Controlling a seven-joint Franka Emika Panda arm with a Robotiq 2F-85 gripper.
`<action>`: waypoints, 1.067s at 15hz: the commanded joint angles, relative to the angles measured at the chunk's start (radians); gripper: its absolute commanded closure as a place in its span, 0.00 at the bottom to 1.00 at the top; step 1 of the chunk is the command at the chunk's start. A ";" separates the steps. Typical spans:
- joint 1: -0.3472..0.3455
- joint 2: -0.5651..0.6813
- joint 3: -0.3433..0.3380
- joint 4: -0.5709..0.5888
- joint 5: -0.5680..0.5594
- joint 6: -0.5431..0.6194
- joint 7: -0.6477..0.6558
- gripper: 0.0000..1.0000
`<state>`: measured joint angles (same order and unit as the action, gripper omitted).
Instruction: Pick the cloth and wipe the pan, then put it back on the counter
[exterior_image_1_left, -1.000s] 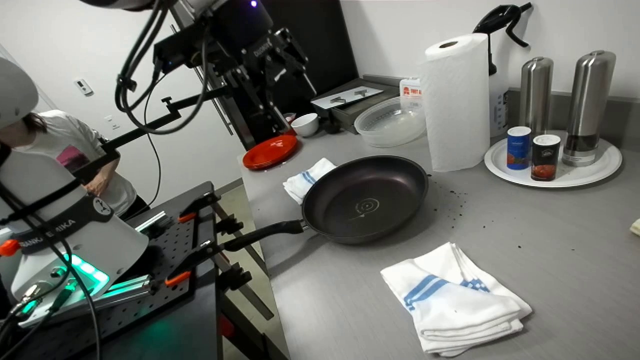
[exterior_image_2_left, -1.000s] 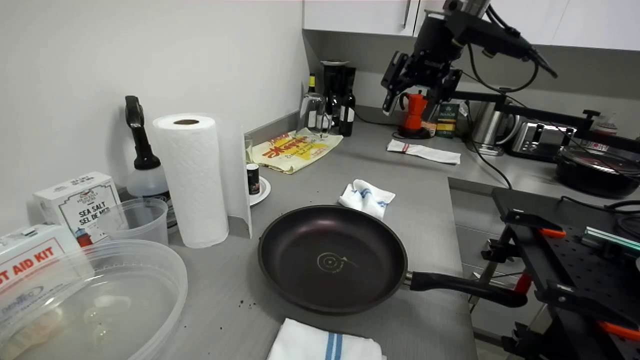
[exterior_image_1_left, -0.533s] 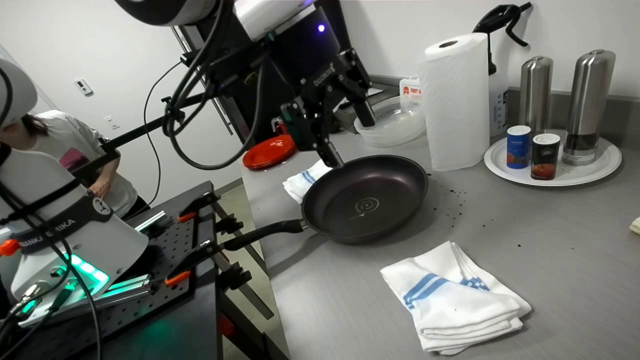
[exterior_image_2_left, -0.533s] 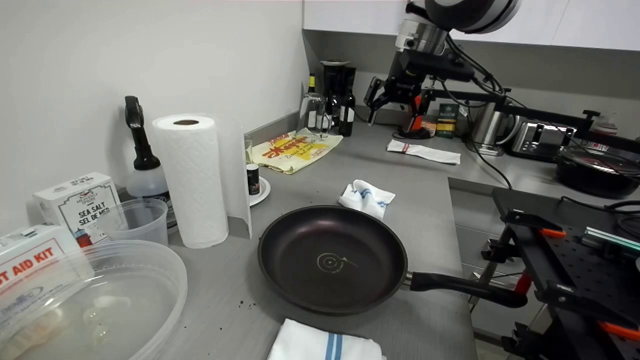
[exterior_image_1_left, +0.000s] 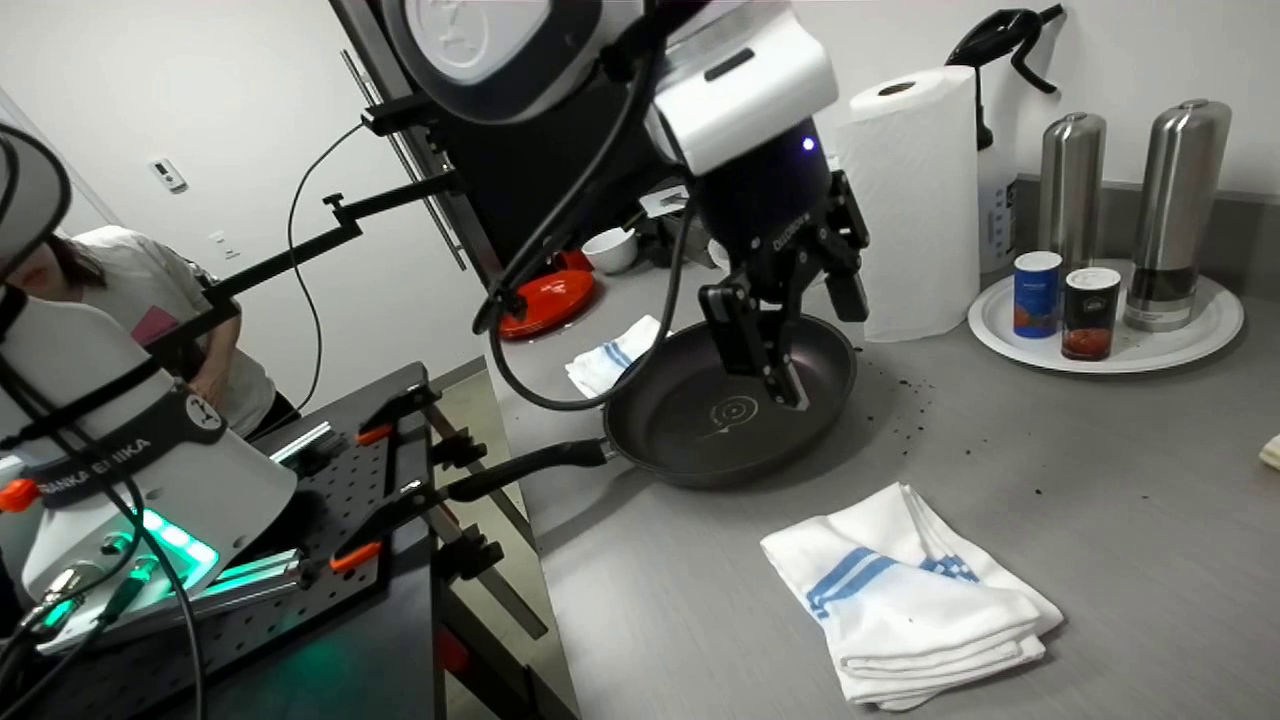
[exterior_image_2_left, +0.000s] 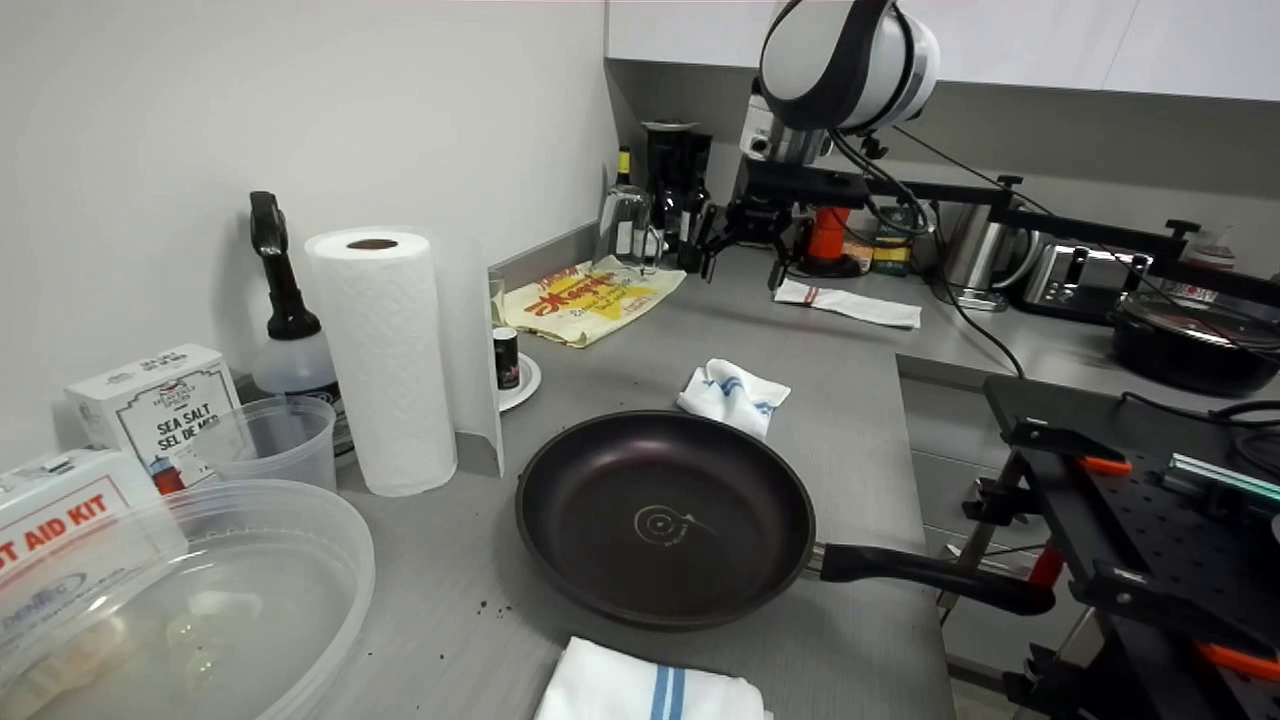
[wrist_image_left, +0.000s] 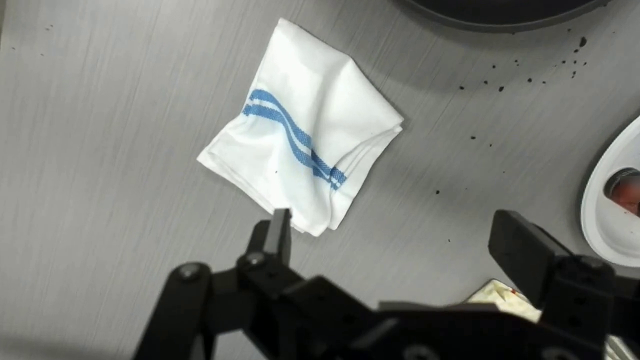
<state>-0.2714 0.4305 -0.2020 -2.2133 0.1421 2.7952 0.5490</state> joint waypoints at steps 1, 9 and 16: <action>0.006 0.124 -0.016 0.102 0.070 -0.014 -0.056 0.00; -0.007 0.242 -0.018 0.193 0.132 -0.065 -0.070 0.00; -0.036 0.256 0.008 0.236 0.157 -0.146 -0.109 0.00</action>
<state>-0.2826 0.6724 -0.2184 -2.0153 0.2500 2.6838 0.5076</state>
